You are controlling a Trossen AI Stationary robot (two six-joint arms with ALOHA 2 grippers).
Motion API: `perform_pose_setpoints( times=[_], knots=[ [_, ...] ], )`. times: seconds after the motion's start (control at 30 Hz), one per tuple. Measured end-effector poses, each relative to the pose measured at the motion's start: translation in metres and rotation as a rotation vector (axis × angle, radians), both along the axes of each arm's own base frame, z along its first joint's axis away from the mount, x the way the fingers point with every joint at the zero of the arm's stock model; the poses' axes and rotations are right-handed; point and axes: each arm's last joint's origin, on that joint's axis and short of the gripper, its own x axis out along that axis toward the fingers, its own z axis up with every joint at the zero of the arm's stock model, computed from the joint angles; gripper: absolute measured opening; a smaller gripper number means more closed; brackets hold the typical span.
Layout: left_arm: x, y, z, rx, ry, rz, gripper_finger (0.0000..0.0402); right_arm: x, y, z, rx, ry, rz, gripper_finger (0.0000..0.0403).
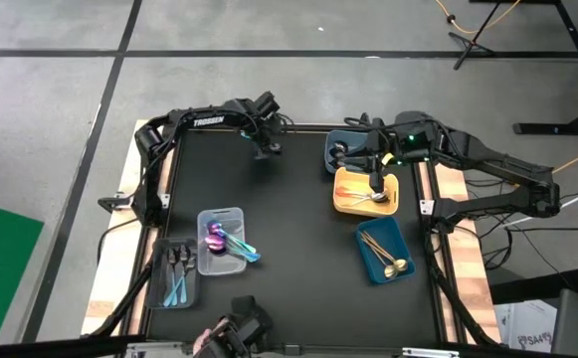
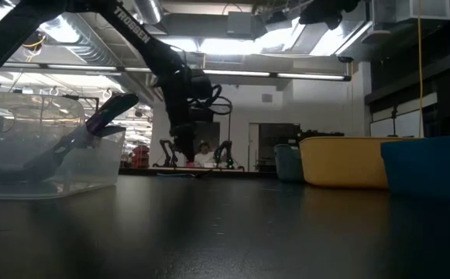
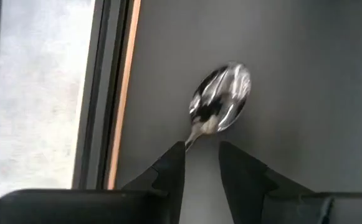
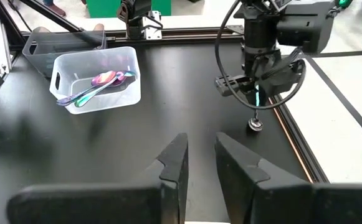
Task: Sort silverware by color (type)
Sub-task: Put the light blue spoon into the black bin
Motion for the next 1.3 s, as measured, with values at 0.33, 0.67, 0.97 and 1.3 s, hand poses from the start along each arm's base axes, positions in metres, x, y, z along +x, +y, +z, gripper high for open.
perform_pose_setpoints(
  times=[0.33,0.67,0.97,1.3],
  knots=[
    [-0.006,-0.003,-0.022,0.083,0.037,-0.066,0.0092,0.0,0.0,0.0,0.0,0.0,0.0,0.0072],
    [-0.01,0.006,-0.025,0.134,0.014,-0.041,0.0092,0.0,0.0,0.0,0.0,0.0,0.0,0.0072],
    [-0.013,0.009,-0.025,0.099,-0.019,-0.047,0.0092,0.0,0.0,0.0,0.0,0.001,0.0,0.0072],
    [-0.014,0.011,-0.035,0.072,-0.002,-0.047,0.0092,0.0,0.0,0.0,0.0,0.001,0.0,0.0072]
  ],
)
